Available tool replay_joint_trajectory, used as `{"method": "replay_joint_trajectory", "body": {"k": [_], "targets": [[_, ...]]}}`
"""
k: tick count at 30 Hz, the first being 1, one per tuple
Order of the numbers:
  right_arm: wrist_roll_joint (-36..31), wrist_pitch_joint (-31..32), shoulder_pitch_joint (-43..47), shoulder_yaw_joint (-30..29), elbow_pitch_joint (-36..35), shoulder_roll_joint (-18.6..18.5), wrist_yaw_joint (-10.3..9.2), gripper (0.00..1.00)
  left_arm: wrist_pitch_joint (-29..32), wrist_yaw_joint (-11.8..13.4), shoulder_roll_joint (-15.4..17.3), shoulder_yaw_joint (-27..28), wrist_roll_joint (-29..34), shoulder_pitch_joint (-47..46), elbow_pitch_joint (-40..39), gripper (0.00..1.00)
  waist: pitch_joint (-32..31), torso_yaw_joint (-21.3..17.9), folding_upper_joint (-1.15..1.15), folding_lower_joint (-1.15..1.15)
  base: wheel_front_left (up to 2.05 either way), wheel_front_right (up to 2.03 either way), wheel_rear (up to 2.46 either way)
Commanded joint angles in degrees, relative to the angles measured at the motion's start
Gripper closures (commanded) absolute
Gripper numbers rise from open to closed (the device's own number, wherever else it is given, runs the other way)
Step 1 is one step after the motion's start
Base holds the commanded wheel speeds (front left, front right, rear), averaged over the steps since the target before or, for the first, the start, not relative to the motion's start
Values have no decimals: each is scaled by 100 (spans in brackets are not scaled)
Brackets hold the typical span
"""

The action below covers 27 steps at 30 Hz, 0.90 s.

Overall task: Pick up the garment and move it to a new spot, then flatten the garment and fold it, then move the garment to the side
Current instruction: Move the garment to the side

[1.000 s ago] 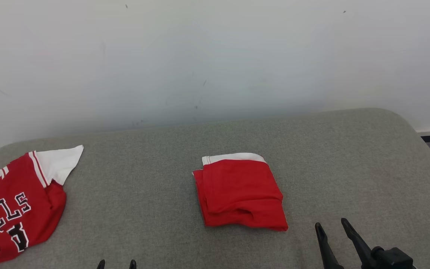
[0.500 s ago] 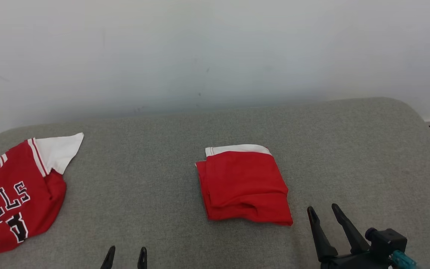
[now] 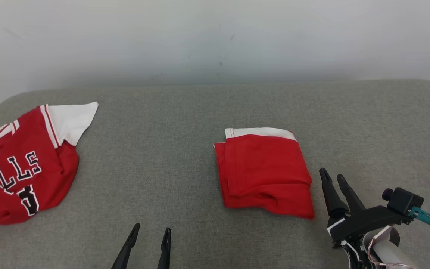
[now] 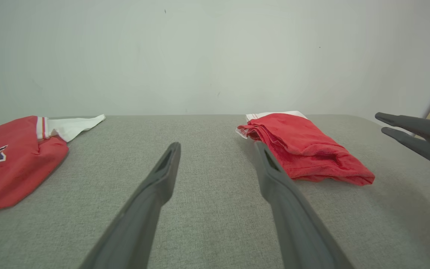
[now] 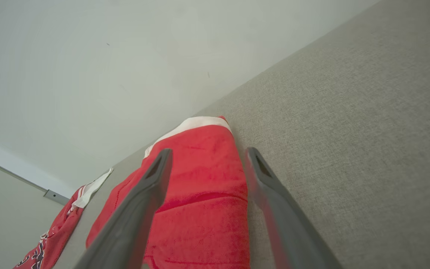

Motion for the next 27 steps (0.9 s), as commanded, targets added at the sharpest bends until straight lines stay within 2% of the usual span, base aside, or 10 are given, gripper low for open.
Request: {"method": "replay_joint_trajectory", "body": {"k": [1,5,12,17,26,27], "targets": [[328,-4,-148,143,64,-78,-4,0,8,5,2,-57,15,-77,-4,0,290,237,-1,-1,0,0,0],[1190,127,-499,457,189,-364,-4,0,8,10,2,-237,8,-243,17,0,512,381,-1,-1,0,0,0],[1775,259,-1012,1012,437,-734,-3,0,8,60,3,-406,-43,-530,30,0,843,518,-1,-1,0,0,0],[2159,534,-1271,1342,560,-813,-2,0,8,83,3,-488,-67,-675,49,0,1001,584,-1,-1,0,0,0],[2509,558,-1452,1718,616,-781,9,0,8,157,3,-622,-133,-805,78,0,1059,659,-1,-1,0,0,0],[2543,512,-1434,1810,548,-811,13,57,8,179,3,-630,-130,-808,48,0,1041,674,-1,-1,0,0,0]]}}
